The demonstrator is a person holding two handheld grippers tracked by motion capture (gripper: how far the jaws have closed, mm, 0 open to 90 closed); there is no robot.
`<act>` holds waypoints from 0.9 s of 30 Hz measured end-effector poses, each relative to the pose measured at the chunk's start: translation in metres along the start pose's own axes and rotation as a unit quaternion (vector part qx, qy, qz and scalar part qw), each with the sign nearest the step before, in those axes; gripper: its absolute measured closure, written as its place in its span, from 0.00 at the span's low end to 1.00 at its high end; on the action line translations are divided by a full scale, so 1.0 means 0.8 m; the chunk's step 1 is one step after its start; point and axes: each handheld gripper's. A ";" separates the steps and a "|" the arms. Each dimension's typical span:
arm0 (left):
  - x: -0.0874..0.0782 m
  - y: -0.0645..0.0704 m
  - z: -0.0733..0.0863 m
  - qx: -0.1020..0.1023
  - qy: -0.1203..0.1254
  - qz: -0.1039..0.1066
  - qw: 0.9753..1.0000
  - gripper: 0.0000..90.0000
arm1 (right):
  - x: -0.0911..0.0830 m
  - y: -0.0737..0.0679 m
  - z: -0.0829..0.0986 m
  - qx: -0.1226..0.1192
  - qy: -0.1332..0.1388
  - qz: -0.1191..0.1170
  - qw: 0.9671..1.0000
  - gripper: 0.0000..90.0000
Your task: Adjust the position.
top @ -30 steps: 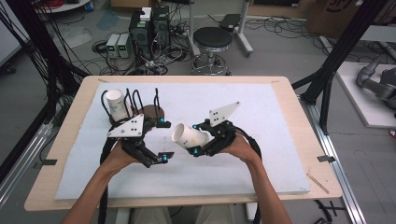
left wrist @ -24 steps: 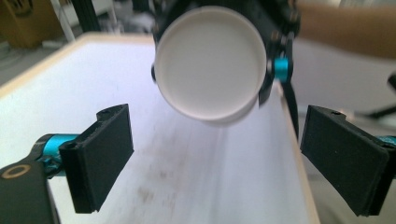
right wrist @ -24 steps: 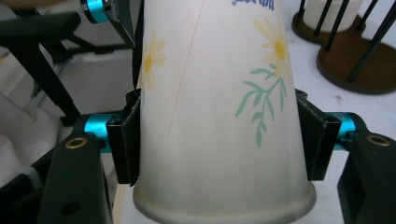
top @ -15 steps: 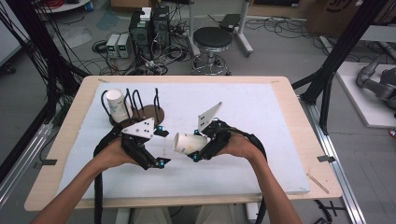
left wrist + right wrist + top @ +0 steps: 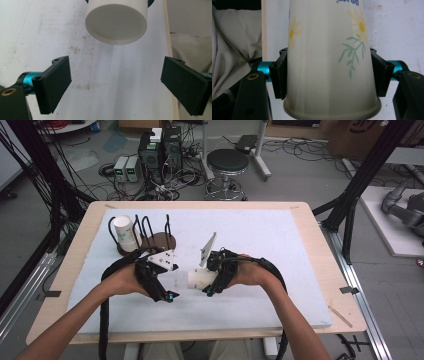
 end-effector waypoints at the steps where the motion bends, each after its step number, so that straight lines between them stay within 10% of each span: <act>1: 0.001 0.000 -0.001 0.000 -0.004 0.004 1.000 0.10 | 0.000 -0.001 -0.001 0.003 -0.003 -0.001 1.000 0.35; 27: 0.029 -0.005 -0.036 0.027 0.008 0.017 0.999 0.23 | 0.007 -0.002 -0.007 -0.006 -0.010 -0.004 1.000 0.35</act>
Point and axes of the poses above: each handheld gripper's, and its own axes: x roughly forward along the jaws, z roughly out of its underside, y roughly to its right, and after that the axes turned 14 degrees about -y, right-handed
